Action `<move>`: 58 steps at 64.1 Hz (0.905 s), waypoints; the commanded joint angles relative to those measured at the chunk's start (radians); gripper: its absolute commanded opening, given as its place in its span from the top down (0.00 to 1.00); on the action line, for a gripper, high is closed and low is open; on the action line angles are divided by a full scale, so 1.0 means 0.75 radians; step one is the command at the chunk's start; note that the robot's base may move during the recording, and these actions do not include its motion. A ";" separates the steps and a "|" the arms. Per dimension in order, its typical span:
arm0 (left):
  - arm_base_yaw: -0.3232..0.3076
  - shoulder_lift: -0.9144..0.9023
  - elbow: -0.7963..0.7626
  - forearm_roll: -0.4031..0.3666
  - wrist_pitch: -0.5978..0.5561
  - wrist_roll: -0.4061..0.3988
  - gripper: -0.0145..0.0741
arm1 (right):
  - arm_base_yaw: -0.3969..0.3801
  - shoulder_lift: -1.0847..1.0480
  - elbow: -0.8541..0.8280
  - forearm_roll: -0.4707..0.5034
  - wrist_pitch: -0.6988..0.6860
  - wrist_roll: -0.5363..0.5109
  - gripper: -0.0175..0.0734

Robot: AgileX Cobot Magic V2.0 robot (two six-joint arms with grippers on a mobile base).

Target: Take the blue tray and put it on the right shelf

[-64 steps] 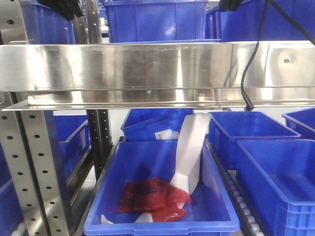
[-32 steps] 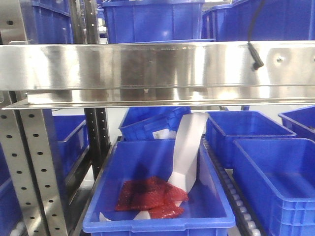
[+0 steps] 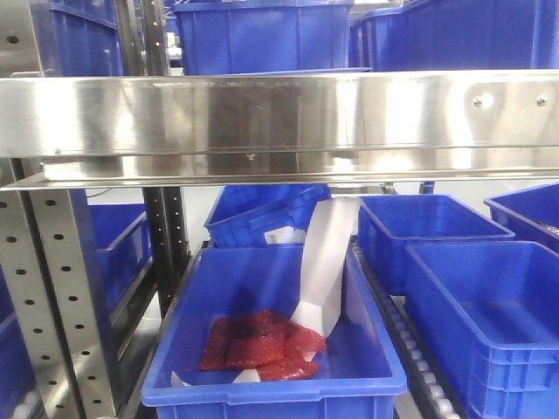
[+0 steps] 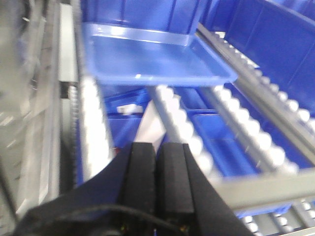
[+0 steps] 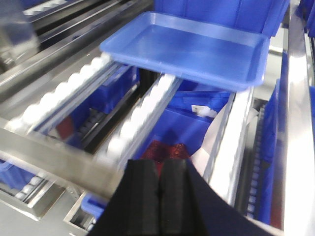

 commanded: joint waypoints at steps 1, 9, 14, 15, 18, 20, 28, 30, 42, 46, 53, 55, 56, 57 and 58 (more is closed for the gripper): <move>-0.015 -0.160 0.138 0.031 -0.253 -0.003 0.89 | -0.003 -0.155 0.100 -0.027 -0.237 -0.014 0.76; -0.015 -0.388 0.414 0.151 -0.430 -0.003 0.89 | -0.003 -0.362 0.333 -0.028 -0.410 -0.014 0.76; -0.015 -0.534 0.542 0.167 -0.421 -0.003 0.89 | -0.003 -0.494 0.458 -0.028 -0.422 -0.014 0.76; -0.015 -0.567 0.567 0.167 -0.419 -0.003 0.89 | -0.003 -0.525 0.486 -0.028 -0.422 -0.014 0.76; -0.015 -0.642 0.621 0.164 -0.416 -0.003 0.89 | -0.003 -0.605 0.548 -0.028 -0.409 -0.014 0.76; -0.015 -0.695 0.655 0.164 -0.416 -0.003 0.89 | -0.003 -0.665 0.591 -0.028 -0.398 -0.014 0.76; -0.015 -0.887 0.748 0.164 -0.416 -0.003 0.89 | -0.003 -0.912 0.746 -0.028 -0.360 -0.014 0.76; -0.015 -0.927 0.765 0.164 -0.416 -0.003 0.89 | -0.003 -0.957 0.771 -0.028 -0.362 -0.014 0.76; -0.015 -0.996 0.794 0.164 -0.418 -0.003 0.89 | -0.003 -1.086 0.835 -0.028 -0.367 -0.014 0.76; -0.015 -0.996 0.794 0.164 -0.418 -0.003 0.89 | -0.003 -1.087 0.835 -0.028 -0.366 -0.014 0.76; -0.015 -0.996 0.794 0.164 -0.418 -0.003 0.89 | -0.003 -1.087 0.835 -0.028 -0.366 -0.014 0.76; -0.015 -0.996 0.794 0.164 -0.418 -0.003 0.89 | -0.003 -1.087 0.835 -0.028 -0.366 -0.014 0.76; -0.015 -0.996 0.794 0.164 -0.418 -0.003 0.89 | -0.003 -1.087 0.835 -0.028 -0.366 -0.014 0.76; -0.015 -0.996 0.794 0.164 -0.418 -0.003 0.89 | -0.003 -1.087 0.835 -0.028 -0.366 -0.014 0.76; -0.015 -0.996 0.794 0.164 -0.418 -0.003 0.89 | -0.003 -1.087 0.835 -0.028 -0.366 -0.014 0.76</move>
